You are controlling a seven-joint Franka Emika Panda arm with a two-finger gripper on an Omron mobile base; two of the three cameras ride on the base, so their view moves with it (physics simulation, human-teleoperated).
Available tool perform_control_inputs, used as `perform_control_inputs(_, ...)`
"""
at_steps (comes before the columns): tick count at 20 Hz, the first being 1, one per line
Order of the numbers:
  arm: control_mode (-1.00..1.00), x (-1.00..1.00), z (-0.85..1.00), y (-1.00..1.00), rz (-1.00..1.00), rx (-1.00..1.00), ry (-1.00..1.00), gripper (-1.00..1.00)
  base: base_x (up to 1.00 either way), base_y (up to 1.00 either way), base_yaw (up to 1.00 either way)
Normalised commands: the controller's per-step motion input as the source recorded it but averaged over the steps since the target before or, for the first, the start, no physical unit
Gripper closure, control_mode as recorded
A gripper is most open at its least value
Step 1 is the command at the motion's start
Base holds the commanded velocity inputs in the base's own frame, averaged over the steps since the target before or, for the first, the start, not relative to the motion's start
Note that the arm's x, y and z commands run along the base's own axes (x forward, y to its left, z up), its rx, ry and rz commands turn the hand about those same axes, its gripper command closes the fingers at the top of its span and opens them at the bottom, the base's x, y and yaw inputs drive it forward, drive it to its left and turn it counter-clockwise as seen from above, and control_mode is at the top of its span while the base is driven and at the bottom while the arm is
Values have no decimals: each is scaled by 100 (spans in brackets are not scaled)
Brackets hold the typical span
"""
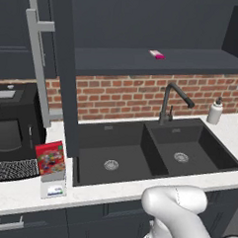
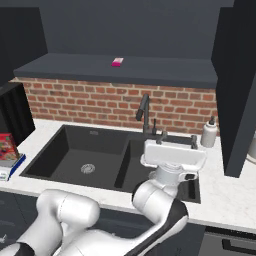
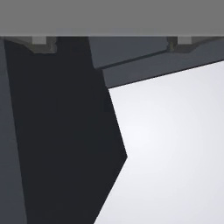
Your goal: Pick the cereal and place it on the digital scale for weighing, and close the cabinet.
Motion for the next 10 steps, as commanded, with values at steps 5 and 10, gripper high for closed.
perform_control_inputs(5, -100, 7, -11, -22, 2, 0, 0, -100, 0, 0, 0)
perform_control_inputs(10, -100, 12, -22, -31, 1, 0, 2, -100, 0, 0, 0)
